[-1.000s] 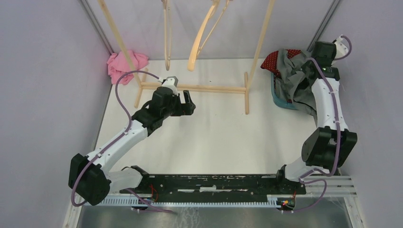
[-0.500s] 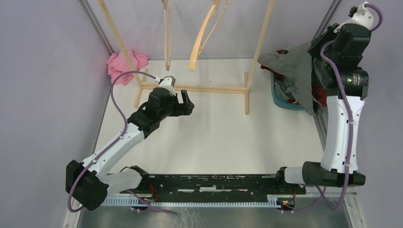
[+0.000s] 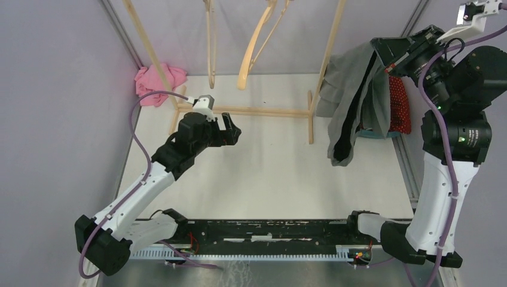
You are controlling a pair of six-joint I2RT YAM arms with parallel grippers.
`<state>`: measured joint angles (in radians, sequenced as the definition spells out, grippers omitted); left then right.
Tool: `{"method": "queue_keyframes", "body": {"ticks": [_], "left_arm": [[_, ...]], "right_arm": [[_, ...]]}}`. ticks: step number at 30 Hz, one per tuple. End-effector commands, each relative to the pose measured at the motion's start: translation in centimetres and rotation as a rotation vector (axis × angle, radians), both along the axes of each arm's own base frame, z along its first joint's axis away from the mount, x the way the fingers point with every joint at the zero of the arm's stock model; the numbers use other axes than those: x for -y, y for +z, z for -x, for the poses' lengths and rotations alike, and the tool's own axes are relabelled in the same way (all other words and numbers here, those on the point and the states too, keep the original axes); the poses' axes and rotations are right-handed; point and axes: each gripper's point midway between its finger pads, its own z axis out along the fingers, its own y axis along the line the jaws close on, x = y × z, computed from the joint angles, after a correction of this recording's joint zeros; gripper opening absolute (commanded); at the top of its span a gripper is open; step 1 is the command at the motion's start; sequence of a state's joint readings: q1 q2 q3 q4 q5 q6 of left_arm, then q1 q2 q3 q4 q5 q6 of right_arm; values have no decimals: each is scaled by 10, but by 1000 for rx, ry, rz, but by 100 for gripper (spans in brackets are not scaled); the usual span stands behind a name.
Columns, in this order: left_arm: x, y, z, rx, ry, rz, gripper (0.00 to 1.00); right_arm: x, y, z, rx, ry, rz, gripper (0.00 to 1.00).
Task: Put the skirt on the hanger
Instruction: Pick up the skirt from the bin, then place the skirt at the center of the board.
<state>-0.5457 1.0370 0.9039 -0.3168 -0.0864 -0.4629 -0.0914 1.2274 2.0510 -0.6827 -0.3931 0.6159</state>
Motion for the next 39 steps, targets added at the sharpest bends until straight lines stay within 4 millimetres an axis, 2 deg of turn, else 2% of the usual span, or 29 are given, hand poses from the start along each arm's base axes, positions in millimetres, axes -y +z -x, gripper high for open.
{"method": "queue_keyframes", "body": {"ticks": [1,6,12,16,22,26,29,33,36,39], "left_arm": [[-8,21,6,42,39,47,100],[-13,32,11,59,51,59,100],[-10,44,17,60,31,90,99],[-8,49,17,57,27,97,99],[-10,58,20,61,33,103,99],[-17,66,24,76,52,103,99],[-21,68,27,79,59,104,99],[-19,61,29,62,52,104,99],[-15,47,28,35,44,106,99],[-17,29,29,1,60,97,99]], "right_arm": [[-37,56,42,206,227,-118,1],[-47,62,49,228,303,-160,1],[-66,44,34,130,398,-111,1],[-94,22,13,50,476,-28,1],[-141,-26,-28,-77,532,96,1],[-181,-56,-34,-132,608,176,1],[-206,-88,-26,-189,672,259,1],[-228,-147,-8,-269,735,341,1],[-241,-201,1,-341,762,352,1],[-261,-262,12,-447,802,397,1]]}}
